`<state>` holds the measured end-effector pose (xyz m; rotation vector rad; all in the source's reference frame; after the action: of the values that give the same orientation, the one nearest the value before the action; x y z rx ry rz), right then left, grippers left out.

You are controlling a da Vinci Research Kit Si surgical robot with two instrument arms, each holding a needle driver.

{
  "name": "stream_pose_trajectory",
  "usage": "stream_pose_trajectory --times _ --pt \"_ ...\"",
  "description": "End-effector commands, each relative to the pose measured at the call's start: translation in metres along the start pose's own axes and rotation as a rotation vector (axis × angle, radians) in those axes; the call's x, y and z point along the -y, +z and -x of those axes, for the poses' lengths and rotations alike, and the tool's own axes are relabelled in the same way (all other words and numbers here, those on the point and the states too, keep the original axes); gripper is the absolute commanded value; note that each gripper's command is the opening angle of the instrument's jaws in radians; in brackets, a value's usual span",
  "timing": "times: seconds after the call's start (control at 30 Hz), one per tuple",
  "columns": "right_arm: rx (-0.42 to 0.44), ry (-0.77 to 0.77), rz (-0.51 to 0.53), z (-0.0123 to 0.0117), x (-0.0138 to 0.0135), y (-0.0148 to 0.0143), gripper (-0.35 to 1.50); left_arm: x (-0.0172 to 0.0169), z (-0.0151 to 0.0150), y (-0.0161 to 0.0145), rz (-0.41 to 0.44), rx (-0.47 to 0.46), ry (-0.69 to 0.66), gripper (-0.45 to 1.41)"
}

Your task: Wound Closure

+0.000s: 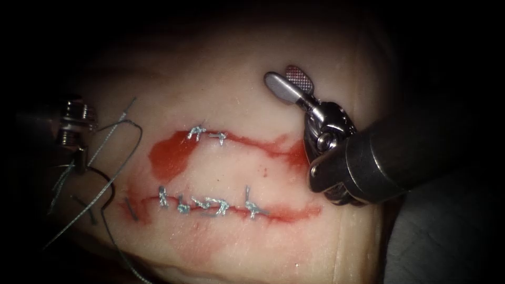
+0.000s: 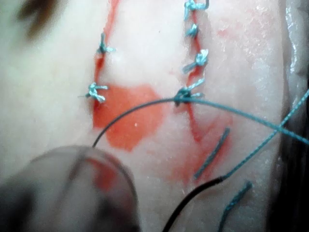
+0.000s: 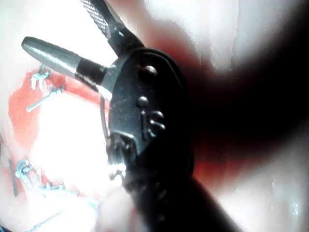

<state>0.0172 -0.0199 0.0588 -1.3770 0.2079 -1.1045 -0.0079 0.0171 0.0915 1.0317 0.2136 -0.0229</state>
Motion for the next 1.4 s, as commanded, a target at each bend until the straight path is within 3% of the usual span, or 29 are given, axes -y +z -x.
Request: stream_pose_trajectory --times 0.03,0.1,0.3,0.5,0.7,0.83,0.97,1.0,1.07,1.1,1.13,1.17,1.2,1.3,1.4 --pt "0.002 0.002 0.002 -0.0007 -0.0002 0.0007 1.31 -0.0004 0.0007 -0.0004 -0.003 0.002 -0.028 -0.45" --pt "0.002 0.002 0.002 -0.0007 -0.0002 0.0007 1.31 -0.0004 0.0006 -0.0012 0.005 0.009 -0.026 -0.45" --pt "0.003 0.002 0.002 -0.0007 -0.0002 0.0007 1.31 -0.0002 -0.0008 -0.0060 0.033 0.144 -0.098 -0.45" --pt "0.003 0.002 0.002 -0.0008 -0.0002 0.0007 1.30 -0.0005 -0.0030 -0.0074 0.010 0.193 -0.208 -0.45" --pt "0.001 0.002 0.004 -0.0008 -0.0003 0.0007 1.30 -0.0026 -0.0029 -0.0087 0.044 0.427 -0.167 -0.45" --pt "0.001 0.002 0.004 -0.0008 -0.0003 0.0007 1.30 -0.0037 -0.0036 -0.0086 0.215 0.637 -0.172 -0.45" --pt "-0.002 0.013 0.009 -0.0009 -0.0004 0.0007 1.30 -0.0033 -0.0050 -0.0071 0.269 0.801 -0.282 -0.45" --pt "-0.004 0.013 0.011 -0.0010 -0.0004 0.0007 1.30 -0.0029 -0.0053 -0.0066 0.290 0.831 -0.248 -0.45" --pt "-0.005 0.013 0.013 -0.0012 -0.0006 0.0007 1.30 -0.0018 -0.0056 -0.0060 0.225 0.911 -0.353 -0.45" --pt "-0.009 0.013 0.018 -0.0015 -0.0010 0.0008 1.30 -0.0007 -0.0053 -0.0060 0.122 1.117 -0.470 -0.45" --pt "-0.010 0.013 0.020 -0.0016 -0.0011 0.0009 1.30 0.0001 -0.0047 -0.0060 -0.035 1.315 -0.518 -0.45" --pt "-0.010 0.013 0.020 -0.0016 -0.0011 0.0009 1.30 0.0001 -0.0047 -0.0060 -0.035 1.315 -0.518 -0.45" --pt "-0.012 0.013 0.022 -0.0017 -0.0013 0.0010 1.30 0.0012 -0.0038 -0.0064 -0.482 1.477 -0.586 -0.45" --pt "-0.012 0.013 0.022 -0.0017 -0.0013 0.0009 1.30 0.0018 -0.0032 -0.0069 -0.847 1.576 -0.530 -0.45" --pt "-0.012 0.013 0.022 -0.0017 -0.0013 0.0009 1.30 0.0022 -0.0032 -0.0069 -0.936 1.554 -0.498 -0.45"
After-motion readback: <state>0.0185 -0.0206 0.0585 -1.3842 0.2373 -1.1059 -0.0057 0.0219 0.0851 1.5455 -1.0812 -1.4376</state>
